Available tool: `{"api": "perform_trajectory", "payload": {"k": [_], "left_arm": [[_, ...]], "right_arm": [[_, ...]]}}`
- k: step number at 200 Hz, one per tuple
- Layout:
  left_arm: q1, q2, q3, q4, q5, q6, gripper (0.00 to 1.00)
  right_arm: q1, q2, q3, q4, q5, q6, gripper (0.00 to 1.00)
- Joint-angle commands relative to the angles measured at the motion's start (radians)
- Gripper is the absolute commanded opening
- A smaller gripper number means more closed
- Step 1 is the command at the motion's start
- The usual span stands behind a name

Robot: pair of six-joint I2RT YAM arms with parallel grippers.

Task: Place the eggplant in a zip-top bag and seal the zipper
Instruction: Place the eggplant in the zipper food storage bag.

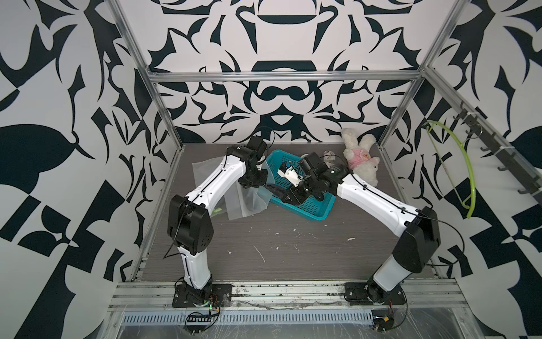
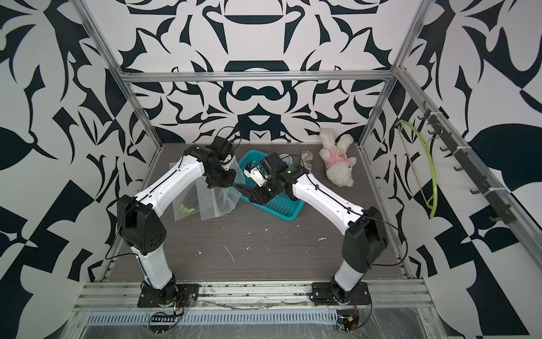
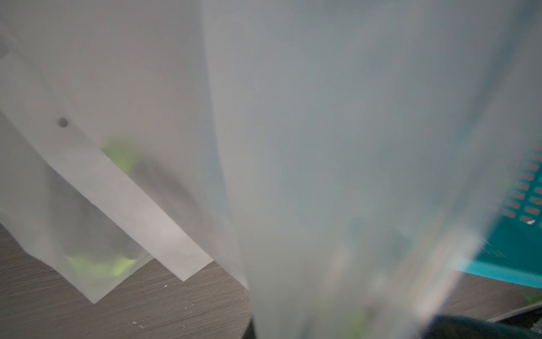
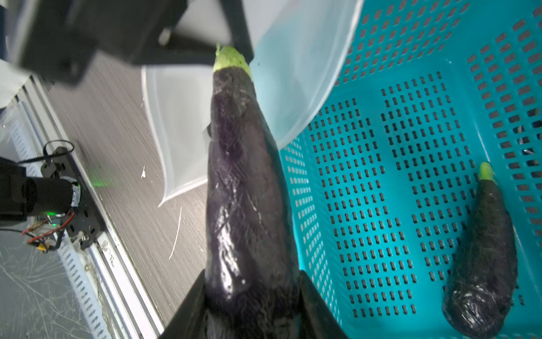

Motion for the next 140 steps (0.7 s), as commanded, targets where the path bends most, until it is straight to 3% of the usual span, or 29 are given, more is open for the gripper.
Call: {"api": "perform_trajectory", "payload": {"k": [1, 79, 140], "left_arm": [[-0.013, -0.054, -0.041, 0.036, -0.008, 0.007, 0.0], [-0.033, -0.179, -0.178, 0.128, -0.063, -0.06, 0.0], [-0.07, -0.185, -0.186, 0.142, -0.044, -0.074, 0.0]], "right_arm": [[-0.004, 0.025, 0.078, -0.005, -0.04, 0.031, 0.4], [-0.012, 0.138, 0.188, -0.042, -0.049, 0.142, 0.4], [-0.012, 0.15, 0.148, 0.178, -0.151, 0.376, 0.37]]}}
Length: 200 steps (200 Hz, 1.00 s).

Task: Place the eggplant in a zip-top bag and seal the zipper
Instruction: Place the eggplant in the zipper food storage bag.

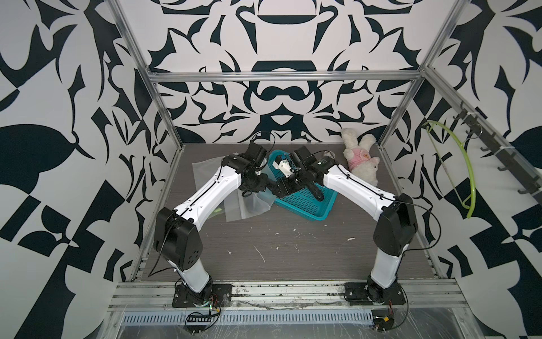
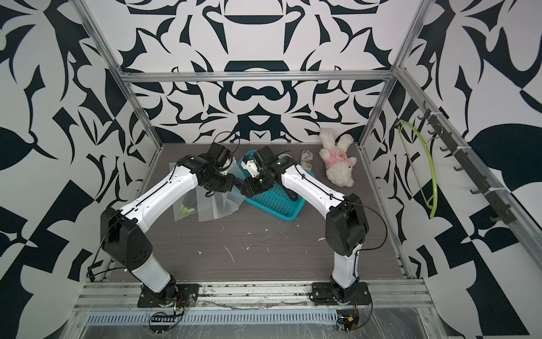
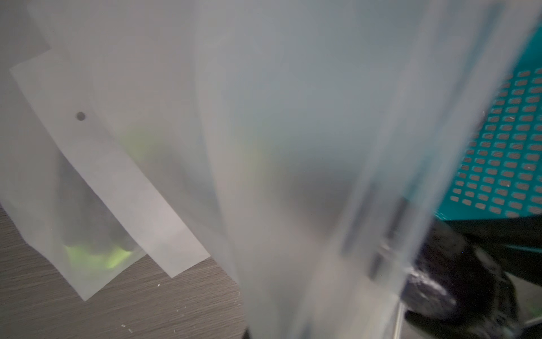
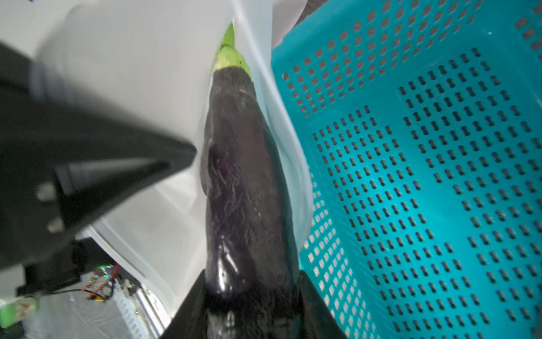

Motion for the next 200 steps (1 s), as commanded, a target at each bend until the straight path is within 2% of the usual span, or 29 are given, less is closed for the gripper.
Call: {"api": "perform_trajectory", "payload": {"k": [1, 37, 63, 94, 143, 200], "left_arm": [[-0.016, -0.023, -0.015, 0.013, 0.009, -0.014, 0.0], [-0.034, -0.046, -0.021, 0.027, 0.023, -0.025, 0.0], [-0.036, -0.074, -0.038, 0.041, 0.025, -0.029, 0.0], [-0.034, -0.097, -0.058, 0.033, -0.009, -0.023, 0.0], [0.001, -0.096, -0.066, 0.028, -0.007, -0.014, 0.0], [0.026, -0.11, -0.063, 0.023, -0.005, 0.003, 0.0]], "right_arm": [[-0.002, -0.017, 0.002, 0.131, -0.061, 0.124, 0.37], [0.003, 0.027, 0.002, 0.22, -0.068, 0.194, 0.39], [0.012, 0.051, -0.001, 0.264, -0.063, 0.211, 0.45], [0.031, 0.049, 0.007, 0.246, -0.046, 0.172, 0.59], [0.032, -0.03, -0.032, 0.239, -0.041, 0.133, 0.61], [-0.015, -0.174, -0.102, 0.081, 0.155, -0.039, 0.6]]}}
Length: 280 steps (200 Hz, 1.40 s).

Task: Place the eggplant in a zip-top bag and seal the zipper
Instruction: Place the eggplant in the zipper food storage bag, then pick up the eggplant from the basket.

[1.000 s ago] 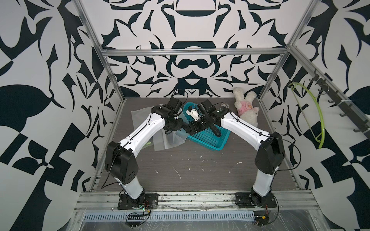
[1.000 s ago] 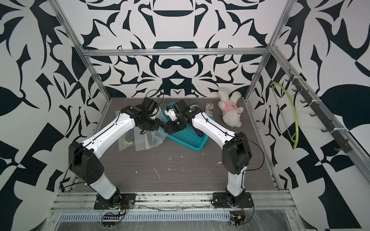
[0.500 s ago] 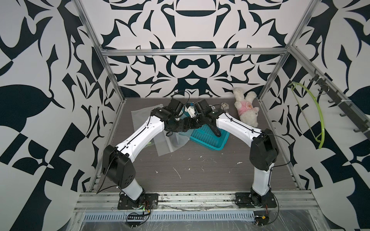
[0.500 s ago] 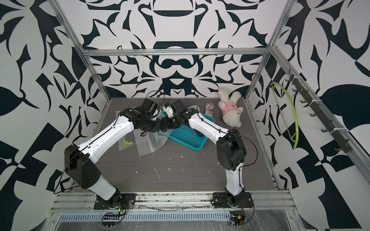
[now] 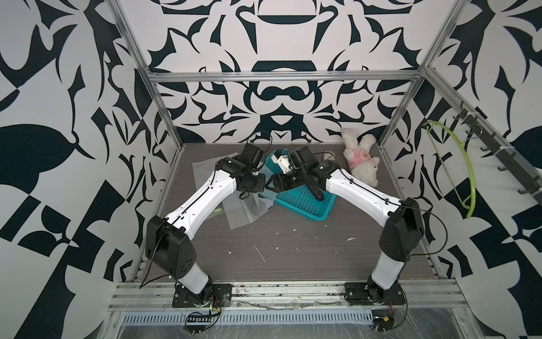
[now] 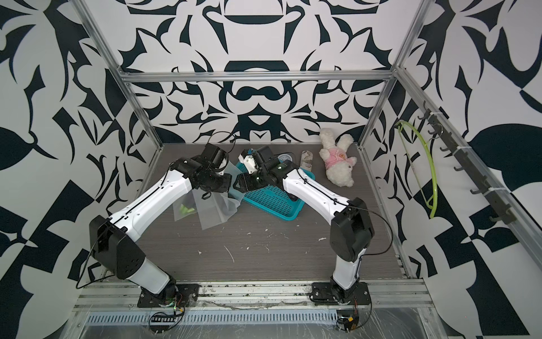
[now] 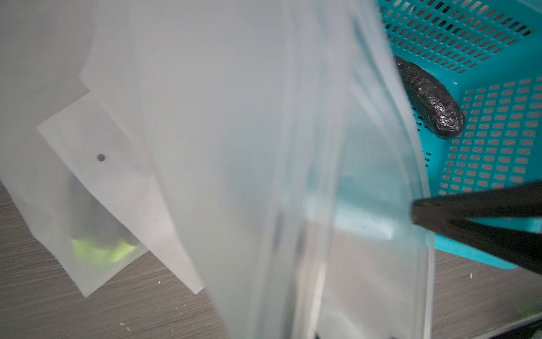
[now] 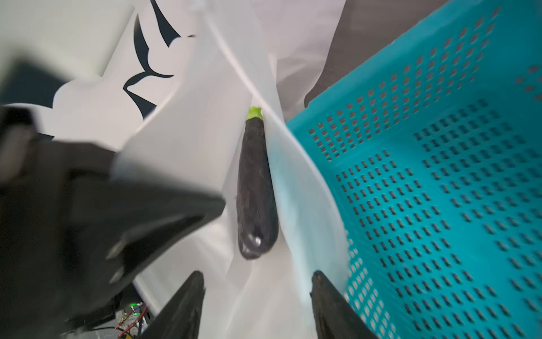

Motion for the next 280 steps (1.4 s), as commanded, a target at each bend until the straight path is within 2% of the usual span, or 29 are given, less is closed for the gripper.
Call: {"api": "perform_trajectory", "payload": {"k": [1, 59, 110, 218, 280], "left_arm": [[0.008, -0.03, -0.013, -0.006, 0.003, 0.017, 0.0], [0.008, -0.033, -0.032, 0.021, 0.032, 0.018, 0.0], [0.009, -0.04, -0.063, 0.045, 0.043, 0.015, 0.0], [0.009, -0.074, -0.126, 0.075, 0.067, -0.01, 0.0], [0.009, -0.074, -0.13, 0.072, 0.07, -0.007, 0.0]], "right_arm": [[-0.035, -0.075, -0.03, -0.081, 0.113, -0.111, 0.61], [-0.164, -0.086, -0.121, -0.17, 0.333, -0.244, 0.67], [-0.257, 0.017, -0.128, -0.209, 0.433, -0.288, 0.71], [-0.283, 0.234, -0.034, -0.23, 0.426, -0.294, 0.73], [-0.283, 0.286, -0.011, -0.222, 0.37, -0.276, 0.65]]}}
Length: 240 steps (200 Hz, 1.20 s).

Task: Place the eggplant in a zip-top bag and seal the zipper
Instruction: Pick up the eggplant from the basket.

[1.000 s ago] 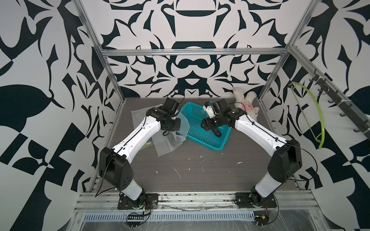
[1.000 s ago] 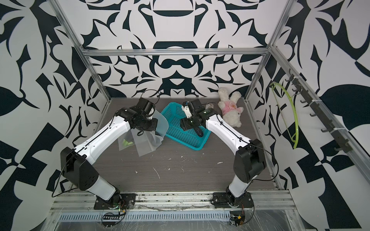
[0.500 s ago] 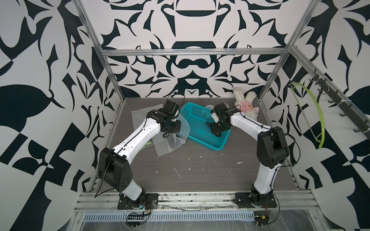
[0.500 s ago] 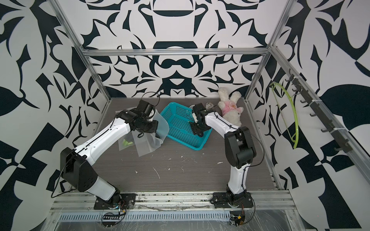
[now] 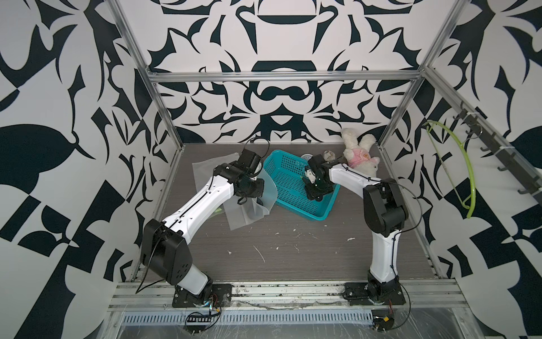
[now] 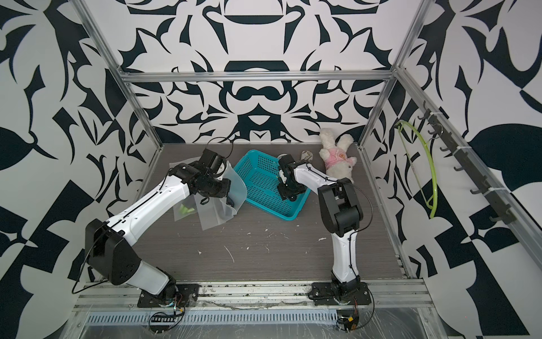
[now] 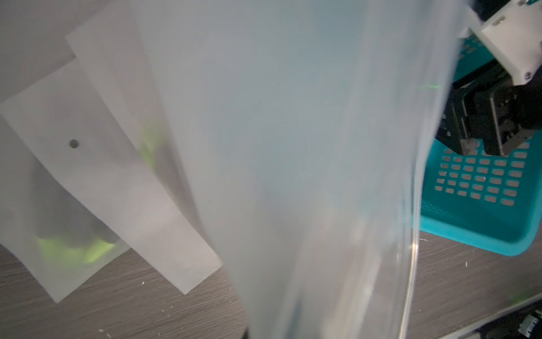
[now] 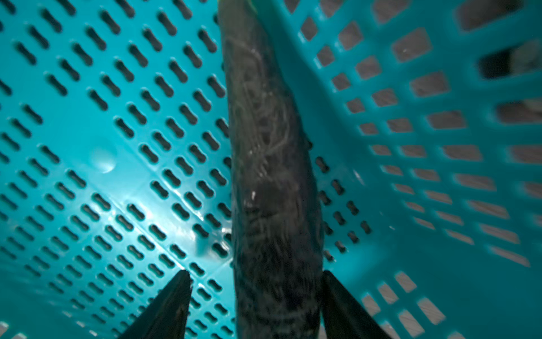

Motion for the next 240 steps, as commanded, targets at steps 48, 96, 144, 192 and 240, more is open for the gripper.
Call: {"api": "perform_trajectory", "payload": {"k": [48, 96, 144, 192, 240], "left_arm": [[0.003, -0.035, -0.019, 0.004, 0.011, -0.002, 0.0], [0.003, -0.036, -0.019, 0.004, 0.005, 0.001, 0.0], [0.002, -0.027, -0.012, -0.001, 0.006, 0.005, 0.0], [0.003, -0.005, 0.013, -0.018, 0.005, 0.006, 0.0], [0.003, 0.017, 0.053, -0.027, -0.004, 0.004, 0.0]], "right_arm": [[-0.003, 0.033, 0.079, -0.005, -0.032, 0.025, 0.59], [-0.003, 0.018, 0.077, -0.009, -0.063, 0.036, 0.45], [-0.009, -0.062, 0.071, -0.012, -0.093, 0.045, 0.43], [-0.023, -0.199, 0.045, -0.005, -0.201, 0.058, 0.42], [-0.023, -0.361, -0.037, 0.011, -0.429, 0.094, 0.42]]}}
